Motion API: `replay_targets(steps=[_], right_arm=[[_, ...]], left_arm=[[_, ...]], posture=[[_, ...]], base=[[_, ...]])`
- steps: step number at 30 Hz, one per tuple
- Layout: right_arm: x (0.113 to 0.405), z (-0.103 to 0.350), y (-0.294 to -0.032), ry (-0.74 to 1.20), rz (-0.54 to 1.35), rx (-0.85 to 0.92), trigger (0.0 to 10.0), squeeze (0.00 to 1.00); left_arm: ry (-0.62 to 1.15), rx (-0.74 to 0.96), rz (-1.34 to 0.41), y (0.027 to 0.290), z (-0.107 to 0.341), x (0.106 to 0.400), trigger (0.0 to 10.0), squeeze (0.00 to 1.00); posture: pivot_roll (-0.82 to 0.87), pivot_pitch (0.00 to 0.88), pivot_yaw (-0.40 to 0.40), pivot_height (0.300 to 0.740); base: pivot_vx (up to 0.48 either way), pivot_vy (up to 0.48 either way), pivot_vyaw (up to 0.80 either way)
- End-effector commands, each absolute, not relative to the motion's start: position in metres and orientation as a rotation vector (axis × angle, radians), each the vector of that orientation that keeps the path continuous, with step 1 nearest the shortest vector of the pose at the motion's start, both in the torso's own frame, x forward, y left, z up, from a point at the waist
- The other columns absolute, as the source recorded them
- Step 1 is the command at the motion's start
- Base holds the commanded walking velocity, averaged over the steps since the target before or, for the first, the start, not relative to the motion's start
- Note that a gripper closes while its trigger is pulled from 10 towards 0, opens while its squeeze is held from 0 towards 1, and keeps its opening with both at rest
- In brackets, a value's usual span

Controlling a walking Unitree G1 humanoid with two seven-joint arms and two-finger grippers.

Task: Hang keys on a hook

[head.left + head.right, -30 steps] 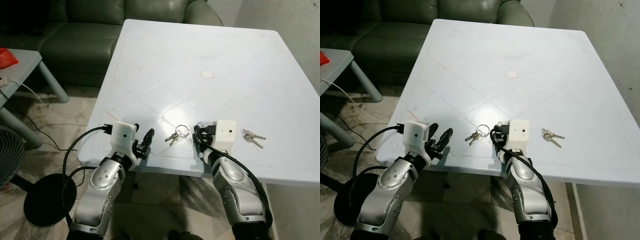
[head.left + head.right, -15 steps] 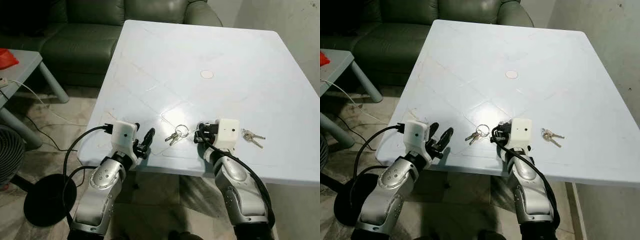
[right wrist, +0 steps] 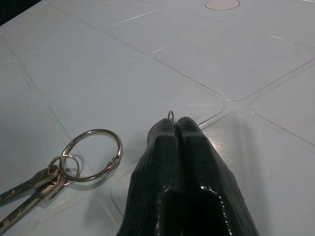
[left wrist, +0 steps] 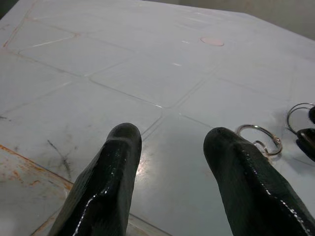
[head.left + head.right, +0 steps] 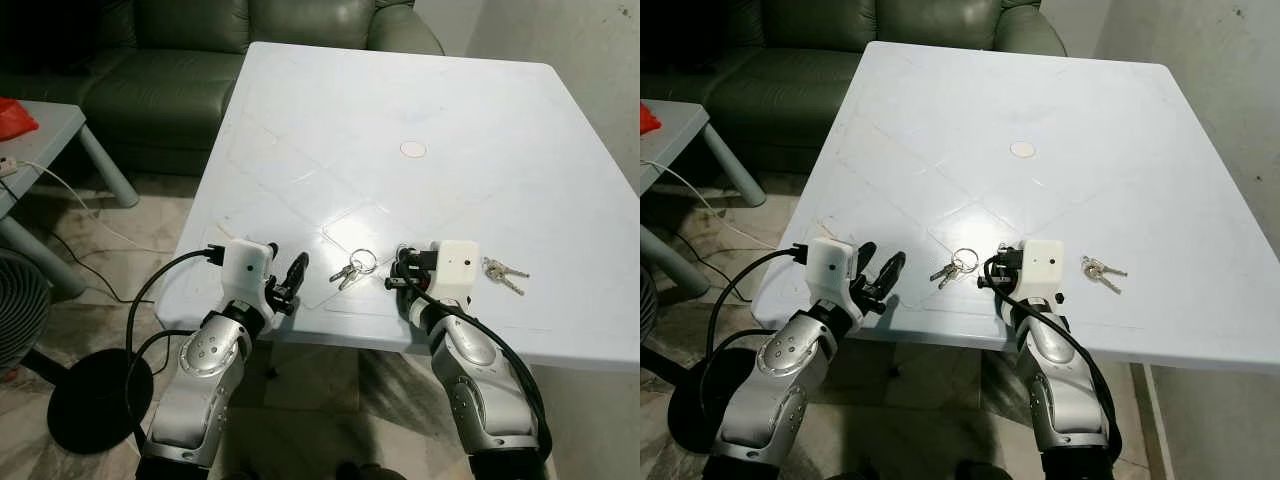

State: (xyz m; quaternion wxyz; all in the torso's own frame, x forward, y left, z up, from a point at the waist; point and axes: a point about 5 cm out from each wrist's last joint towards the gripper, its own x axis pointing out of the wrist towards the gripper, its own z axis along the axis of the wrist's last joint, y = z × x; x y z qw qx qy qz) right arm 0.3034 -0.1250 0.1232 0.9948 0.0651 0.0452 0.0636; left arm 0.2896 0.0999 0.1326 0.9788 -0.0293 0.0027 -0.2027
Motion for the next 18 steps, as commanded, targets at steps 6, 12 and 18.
replay_targets(steps=[6,12,18], right_arm=[[0.315,0.141,-0.131,0.018,0.098,0.121,0.0,0.0],[0.327,0.16,-0.142,-0.047,0.061,0.15,2.3,0.0],[0.325,0.183,-0.154,-0.209,0.124,0.187,10.0,0.0]], left_arm=[[-0.043,-0.068,-0.342,0.103,0.145,0.313,10.0,0.0],[-0.075,-0.092,-0.27,0.114,0.159,0.335,10.0,0.0],[-0.109,-0.126,-0.19,0.14,0.171,0.35,10.0,0.0]], posture=[[-0.06,0.071,-0.03,0.74],[-0.06,0.039,-0.026,0.74],[-0.06,0.017,-0.027,0.74]], base=[[0.0,0.0,0.0],[0.0,0.0,0.0],[0.0,0.0,0.0]])
